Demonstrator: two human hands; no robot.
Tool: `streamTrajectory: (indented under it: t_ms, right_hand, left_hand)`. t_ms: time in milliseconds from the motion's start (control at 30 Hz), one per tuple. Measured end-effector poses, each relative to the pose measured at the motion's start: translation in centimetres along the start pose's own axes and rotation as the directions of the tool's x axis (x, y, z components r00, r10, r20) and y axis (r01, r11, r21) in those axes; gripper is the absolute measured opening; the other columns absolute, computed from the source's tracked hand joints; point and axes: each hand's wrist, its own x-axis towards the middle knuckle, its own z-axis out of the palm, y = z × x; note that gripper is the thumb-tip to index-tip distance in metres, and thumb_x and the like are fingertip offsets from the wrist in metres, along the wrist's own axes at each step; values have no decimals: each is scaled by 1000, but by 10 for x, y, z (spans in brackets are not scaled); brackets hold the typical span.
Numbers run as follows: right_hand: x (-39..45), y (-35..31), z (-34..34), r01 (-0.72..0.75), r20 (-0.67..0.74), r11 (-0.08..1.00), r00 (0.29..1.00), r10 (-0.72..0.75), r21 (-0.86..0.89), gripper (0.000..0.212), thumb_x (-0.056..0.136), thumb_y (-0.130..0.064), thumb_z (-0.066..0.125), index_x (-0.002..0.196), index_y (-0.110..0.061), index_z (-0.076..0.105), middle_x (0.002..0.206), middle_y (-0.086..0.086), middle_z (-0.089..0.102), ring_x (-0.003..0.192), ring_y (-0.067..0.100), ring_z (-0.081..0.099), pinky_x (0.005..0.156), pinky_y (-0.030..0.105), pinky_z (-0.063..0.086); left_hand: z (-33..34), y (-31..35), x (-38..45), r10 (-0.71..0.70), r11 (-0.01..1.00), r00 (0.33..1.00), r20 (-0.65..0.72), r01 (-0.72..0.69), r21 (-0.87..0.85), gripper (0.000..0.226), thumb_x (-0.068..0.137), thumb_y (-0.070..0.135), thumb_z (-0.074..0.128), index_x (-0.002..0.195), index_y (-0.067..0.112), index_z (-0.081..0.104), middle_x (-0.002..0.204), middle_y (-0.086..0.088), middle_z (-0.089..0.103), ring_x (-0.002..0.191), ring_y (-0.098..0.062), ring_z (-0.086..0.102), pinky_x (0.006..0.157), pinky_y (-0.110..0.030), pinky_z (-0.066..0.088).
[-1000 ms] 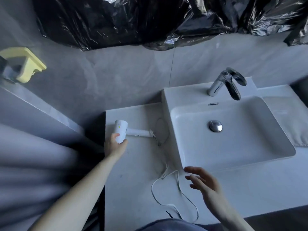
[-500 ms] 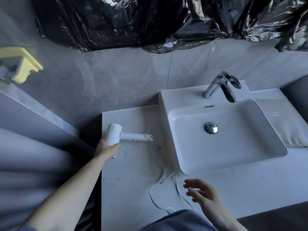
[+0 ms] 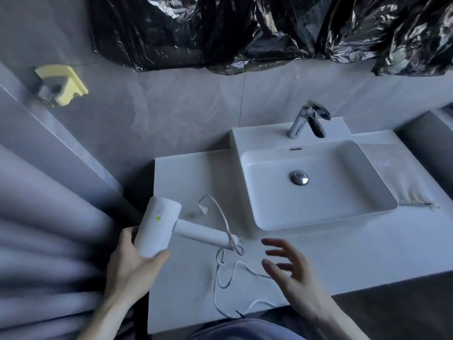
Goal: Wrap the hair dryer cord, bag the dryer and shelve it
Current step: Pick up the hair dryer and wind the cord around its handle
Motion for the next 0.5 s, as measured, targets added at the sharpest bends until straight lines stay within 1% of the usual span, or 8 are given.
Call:
streamTrajectory:
  t_ms: [67,100,200,233,300,367,433,500]
  right_hand:
    - [-9,-9,-7,57,0,998,998,-57,-24,33,95,-24,78,120,-44,70,119,-37,67,113,-8,67,86,8,52]
    - [-12,-12,-11,68,-4,997,998,-69,-35,33,95,-29,78,122,-46,69,121,-39,66,114,-10,66,86,7,51]
    - [-19,-12,-25,87,13,995,996,-87,-48,29,96,-41,75,125,-45,70,130,-30,69,119,-4,66,94,21,56]
    - [-24,-10,-33,83,29,995,996,-82,-51,27,97,-42,73,124,-45,71,129,-27,71,117,-2,68,93,22,56]
    - [-37,-6,-53,94,54,994,994,-90,-64,21,99,-42,72,120,-44,74,119,-24,74,104,2,71,87,16,54]
    - [-54,1,-81,121,56,988,992,-116,-93,15,100,-37,71,114,-39,77,106,-16,75,92,7,70,81,15,52]
    - [-72,15,-112,126,51,983,991,-120,-135,14,102,-32,69,113,-35,79,97,-8,76,88,13,69,78,25,52]
    - [-92,36,-141,125,48,977,992,-118,-173,18,105,-29,65,116,-36,78,92,-3,78,86,18,70,76,34,54]
  left_hand:
    - [1,14,-25,65,998,998,24,-65,25,64,63,21,89,114,33,53,99,4,73,86,-30,70,69,-41,56]
    - [3,22,-37,98,995,994,37,-99,24,65,63,20,89,115,33,53,100,4,73,88,-28,70,69,-40,54]
    - [10,45,-72,170,985,981,91,-170,-10,64,64,19,90,114,35,53,99,11,72,86,-15,68,64,-36,51]
    - [14,52,-83,191,982,976,108,-189,-27,63,65,17,90,113,35,54,98,11,71,86,-12,68,62,-35,50]
    - [23,66,-104,232,972,965,118,-228,-51,61,65,15,90,111,35,55,97,10,72,85,-10,68,61,-33,50]
    - [33,79,-123,268,963,957,108,-263,-60,61,65,15,90,111,36,55,97,10,72,86,-9,67,61,-33,49]
    - [46,90,-143,296,955,950,102,-293,-43,61,65,18,89,110,38,54,98,13,71,87,-10,67,63,-36,50]
    - [64,100,-168,333,943,938,96,-333,-13,60,64,22,88,109,39,53,97,15,70,87,-10,67,65,-38,51]
